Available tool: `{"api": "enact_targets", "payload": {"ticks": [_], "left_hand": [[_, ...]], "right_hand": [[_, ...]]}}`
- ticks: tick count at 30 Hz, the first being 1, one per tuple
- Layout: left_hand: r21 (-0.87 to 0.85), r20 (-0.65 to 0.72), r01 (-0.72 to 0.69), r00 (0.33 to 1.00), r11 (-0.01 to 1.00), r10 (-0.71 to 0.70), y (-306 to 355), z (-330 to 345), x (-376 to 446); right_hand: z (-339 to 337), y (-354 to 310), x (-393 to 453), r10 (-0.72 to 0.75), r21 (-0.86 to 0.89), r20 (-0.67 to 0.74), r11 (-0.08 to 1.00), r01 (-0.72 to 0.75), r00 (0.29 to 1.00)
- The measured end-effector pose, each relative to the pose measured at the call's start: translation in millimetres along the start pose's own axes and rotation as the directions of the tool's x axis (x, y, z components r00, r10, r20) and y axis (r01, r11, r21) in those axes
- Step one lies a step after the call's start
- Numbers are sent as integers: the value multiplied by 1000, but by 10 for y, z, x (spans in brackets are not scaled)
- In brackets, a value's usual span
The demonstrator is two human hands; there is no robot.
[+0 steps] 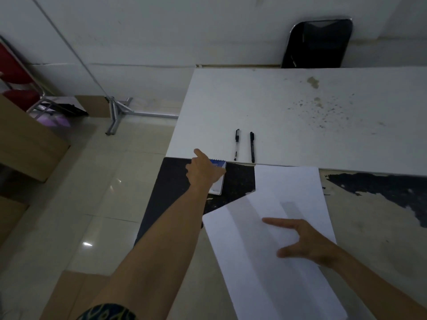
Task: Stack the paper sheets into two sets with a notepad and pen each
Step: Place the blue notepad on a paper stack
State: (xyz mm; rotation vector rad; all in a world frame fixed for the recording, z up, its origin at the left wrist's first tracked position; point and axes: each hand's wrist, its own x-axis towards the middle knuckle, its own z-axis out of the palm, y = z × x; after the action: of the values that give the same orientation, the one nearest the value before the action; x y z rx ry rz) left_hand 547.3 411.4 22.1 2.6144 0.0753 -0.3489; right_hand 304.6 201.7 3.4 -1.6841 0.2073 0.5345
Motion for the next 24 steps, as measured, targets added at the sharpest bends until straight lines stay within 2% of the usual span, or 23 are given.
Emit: {"api": "enact_targets", "payload": {"ticks": [4, 9, 14, 20, 22, 24], "left_hand": [[24, 21, -7, 1000, 1000, 7, 54, -62, 79], [43, -3, -29, 1000, 999, 29, 63, -39, 119], [60, 20, -24, 1000, 998, 23, 19, 17, 86], [30, 42, -6, 999, 1000, 5, -96, 108, 44], [38, 39, -14, 999, 999, 12, -131, 149, 24], [40, 29, -20, 999, 999, 19, -178, 204, 8]], "right_hand": [[270, -133, 303, -11, 90, 20, 996, 9, 1000], [433, -245, 857, -6, 300, -81, 953, 30, 997], [451, -223, 1173, -2, 355, -203, 932, 75, 979], [495, -41, 1324, 155, 317, -407, 948, -20, 900], [521, -61, 1355, 236, 408, -437, 912, -43, 868], [522, -87, 1408, 266, 486, -420, 873, -32, 868]]}}
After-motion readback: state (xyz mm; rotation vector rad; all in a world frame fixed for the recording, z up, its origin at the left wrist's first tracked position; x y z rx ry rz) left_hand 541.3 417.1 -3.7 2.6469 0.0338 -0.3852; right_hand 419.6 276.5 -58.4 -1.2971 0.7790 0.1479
